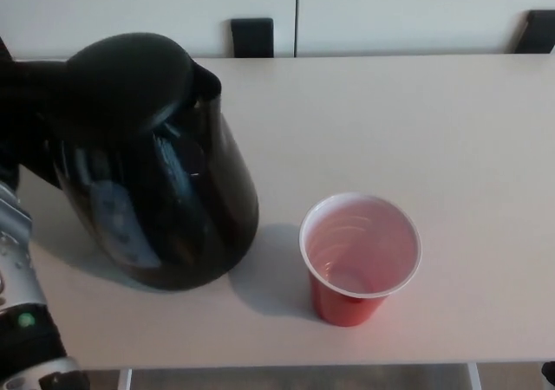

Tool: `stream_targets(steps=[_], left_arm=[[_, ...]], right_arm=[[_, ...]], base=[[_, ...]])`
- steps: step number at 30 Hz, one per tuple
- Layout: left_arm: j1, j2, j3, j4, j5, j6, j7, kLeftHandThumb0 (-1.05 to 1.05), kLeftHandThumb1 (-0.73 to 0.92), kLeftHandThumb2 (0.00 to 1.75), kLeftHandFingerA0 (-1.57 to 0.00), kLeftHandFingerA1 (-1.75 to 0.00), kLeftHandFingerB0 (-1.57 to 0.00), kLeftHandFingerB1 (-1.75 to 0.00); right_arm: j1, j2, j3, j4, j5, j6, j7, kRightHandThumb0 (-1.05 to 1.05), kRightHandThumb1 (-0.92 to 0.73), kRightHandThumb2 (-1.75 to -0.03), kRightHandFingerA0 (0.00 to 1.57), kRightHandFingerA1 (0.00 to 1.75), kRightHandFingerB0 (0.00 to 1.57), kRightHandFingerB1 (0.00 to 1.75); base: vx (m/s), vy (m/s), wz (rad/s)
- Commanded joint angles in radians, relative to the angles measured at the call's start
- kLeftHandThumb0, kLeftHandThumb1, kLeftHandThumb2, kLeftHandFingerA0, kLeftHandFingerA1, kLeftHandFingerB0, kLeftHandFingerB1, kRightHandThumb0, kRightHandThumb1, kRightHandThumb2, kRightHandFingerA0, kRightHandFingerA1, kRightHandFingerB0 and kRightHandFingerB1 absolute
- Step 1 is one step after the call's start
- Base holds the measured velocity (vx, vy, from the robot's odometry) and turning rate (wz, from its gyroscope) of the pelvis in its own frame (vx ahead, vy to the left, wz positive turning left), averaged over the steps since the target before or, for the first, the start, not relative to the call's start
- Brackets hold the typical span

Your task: The robot walk towards a table in front and uses its left hand to pick up the pot from the base and pour water to the cup on the right hand side

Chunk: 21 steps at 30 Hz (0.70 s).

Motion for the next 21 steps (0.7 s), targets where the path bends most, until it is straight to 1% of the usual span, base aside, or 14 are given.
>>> stream_targets(steps=[1, 2, 3, 4, 5, 6, 8, 9, 10, 11, 12, 15, 16, 21], left_arm=[[0.054, 0.037, -0.068, -0.024, -0.115, 0.105, -0.119, -0.10, 0.53, 0.55, -0.78, -0.90, -0.76, -0.71], [0.057, 0.041, -0.074, -0.026, -0.123, 0.107, -0.117, -0.10, 0.53, 0.55, -0.78, -0.90, -0.76, -0.71], [0.078, 0.072, -0.127, -0.039, -0.122, 0.136, -0.179, -0.32, 0.42, 0.64, -0.69, -0.53, -0.48, -0.46], [0.104, 0.098, -0.180, -0.058, -0.117, 0.146, -0.241, -0.32, 0.40, 0.60, -0.58, -0.46, -0.34, -0.38], [0.114, 0.109, -0.199, -0.065, -0.122, 0.145, -0.254, -0.32, 0.40, 0.60, -0.58, -0.46, -0.34, -0.38], [0.127, 0.127, -0.230, -0.075, -0.114, 0.136, -0.276, -0.34, 0.45, 0.60, -0.28, -0.37, -0.28, -0.34], [0.136, 0.143, -0.251, -0.080, -0.123, 0.132, -0.282, -0.34, 0.45, 0.60, -0.28, -0.37, -0.28, -0.34], [0.147, 0.173, -0.302, -0.091, -0.100, 0.112, -0.312, -0.21, 0.34, 0.87, -0.07, -0.51, -0.06, -0.48], [0.149, 0.180, -0.311, -0.092, -0.102, 0.109, -0.314, -0.21, 0.34, 0.87, -0.07, -0.51, -0.06, -0.48], [0.155, 0.195, -0.333, -0.102, -0.096, 0.104, -0.321, -0.43, 0.43, 0.60, -0.17, -0.34, -0.19, -0.32], [0.161, 0.213, -0.357, -0.114, -0.094, 0.101, -0.336, -0.25, 0.32, 0.85, -0.01, -0.49, 0.00, -0.46], [0.168, 0.233, -0.379, -0.120, -0.108, 0.097, -0.337, -0.25, 0.32, 0.85, -0.01, -0.49, 0.00, -0.46], [0.179, 0.289, -0.453, -0.136, -0.058, 0.046, -0.404, -0.49, 0.34, 0.71, -0.01, -0.24, -0.06, -0.26], [0.169, 0.394, -0.536, -0.154, -0.044, 0.045, -0.461, -0.52, 0.35, 0.70, 0.00, -0.12, -0.03, -0.16]], right_arm=[[-0.006, -0.011, 0.001, -0.005, -0.004, -0.007, -0.013, -0.37, -0.58, -0.55, 0.45, 0.44, 0.44, 0.38], [-0.006, -0.011, 0.002, -0.006, -0.004, -0.007, -0.013, -0.37, -0.58, -0.55, 0.45, 0.44, 0.44, 0.38], [-0.011, -0.015, 0.005, -0.005, -0.009, -0.010, -0.012, -0.37, -0.59, -0.56, 0.44, 0.43, 0.43, 0.37], [-0.015, -0.019, 0.007, -0.003, -0.011, -0.011, -0.011, -0.33, -0.60, -0.58, 0.44, 0.44, 0.41, 0.38], [-0.016, -0.020, 0.008, -0.002, -0.011, -0.011, -0.010, -0.33, -0.60, -0.58, 0.44, 0.44, 0.41, 0.38], [-0.022, -0.023, 0.008, 0.004, -0.010, -0.009, -0.008, -0.32, -0.62, -0.58, 0.43, 0.43, 0.41, 0.38], [-0.027, -0.024, 0.009, 0.007, -0.010, -0.008, -0.007, -0.32, -0.62, -0.58, 0.43, 0.43, 0.41, 0.38], [-0.040, -0.023, 0.006, 0.008, -0.007, -0.004, -0.017, -0.37, -0.60, -0.57, 0.45, 0.43, 0.44, 0.38], [-0.042, -0.024, 0.006, 0.008, -0.007, -0.003, -0.018, -0.37, -0.60, -0.57, 0.45, 0.43, 0.44, 0.38], [-0.049, -0.025, 0.006, 0.011, -0.006, 0.004, -0.022, -0.36, -0.59, -0.56, 0.46, 0.43, 0.44, 0.38], [-0.052, -0.025, 0.007, 0.008, -0.006, 0.003, -0.021, -0.41, -0.40, -0.78, 0.40, 0.56, 0.35, 0.51], [-0.053, -0.025, 0.008, 0.009, -0.005, 0.002, -0.020, -0.41, -0.40, -0.78, 0.40, 0.56, 0.35, 0.51], [-0.071, -0.030, 0.004, 0.030, -0.004, -0.004, -0.019, -0.37, -0.58, -0.56, 0.46, 0.44, 0.45, 0.39], [-0.073, -0.036, 0.012, 0.020, -0.011, -0.004, -0.017, -0.38, -0.59, -0.56, 0.46, 0.45, 0.44, 0.39]], base=[[0.00, 0.000, 0.00], [0.00, 0.000, 0.00], [0.00, 0.000, 0.00], [0.00, 0.000, 0.00], [0.00, 0.000, 0.00], [0.00, 0.000, 0.00], [0.00, 0.000, 0.00], [0.00, 0.000, 0.00], [0.00, 0.000, 0.00], [0.00, 0.000, 0.00], [0.00, 0.000, 0.00], [0.00, 0.000, 0.00], [0.00, 0.000, 0.00], [0.00, 0.000, 0.00]])
